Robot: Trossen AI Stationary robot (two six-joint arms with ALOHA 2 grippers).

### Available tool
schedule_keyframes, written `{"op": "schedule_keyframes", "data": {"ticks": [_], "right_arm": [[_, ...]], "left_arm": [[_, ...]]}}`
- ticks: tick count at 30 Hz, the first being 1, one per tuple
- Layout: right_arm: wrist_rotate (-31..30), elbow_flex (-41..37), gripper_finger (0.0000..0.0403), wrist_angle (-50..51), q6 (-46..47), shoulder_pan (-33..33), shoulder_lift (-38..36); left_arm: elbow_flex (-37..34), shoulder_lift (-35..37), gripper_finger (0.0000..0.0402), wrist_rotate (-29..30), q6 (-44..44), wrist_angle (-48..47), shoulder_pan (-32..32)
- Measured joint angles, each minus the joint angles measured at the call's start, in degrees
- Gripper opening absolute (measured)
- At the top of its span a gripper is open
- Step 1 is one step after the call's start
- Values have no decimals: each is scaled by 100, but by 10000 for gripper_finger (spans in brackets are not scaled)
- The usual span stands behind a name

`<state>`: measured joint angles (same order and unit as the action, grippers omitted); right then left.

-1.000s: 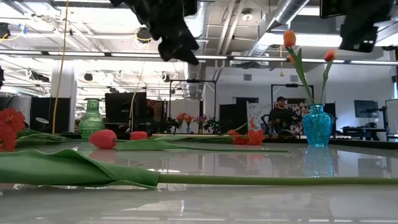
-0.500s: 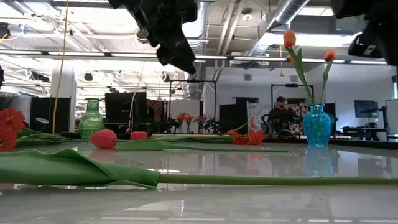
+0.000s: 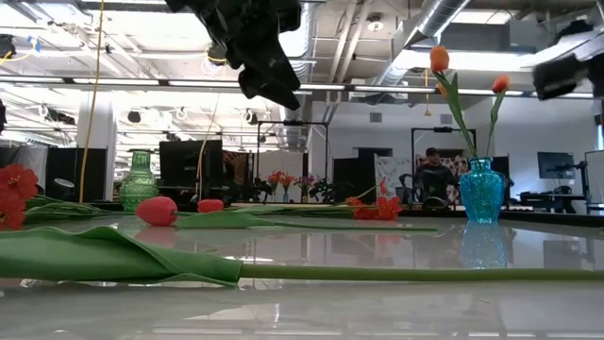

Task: Sort flowers into vase by color
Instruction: Put the right red flowers into the green vase

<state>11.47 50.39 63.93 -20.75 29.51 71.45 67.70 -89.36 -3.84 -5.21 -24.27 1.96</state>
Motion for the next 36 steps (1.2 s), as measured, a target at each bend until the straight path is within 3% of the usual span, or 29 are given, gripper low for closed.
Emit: {"op": "schedule_keyframes", "data": {"ticks": [5, 12, 36], "right_arm": [[16, -2, 168, 771, -1323, 54, 517], [-88, -13, 168, 922, -2116, -4, 1026], [-108, -1311, 168, -246, -1978, 49, 1057]], "left_arm": [[0, 0, 240, 4, 0, 0, -66], [0, 0, 240, 16, -20, -16, -79], [0, 0, 240, 21, -4, -25, -77]]}}
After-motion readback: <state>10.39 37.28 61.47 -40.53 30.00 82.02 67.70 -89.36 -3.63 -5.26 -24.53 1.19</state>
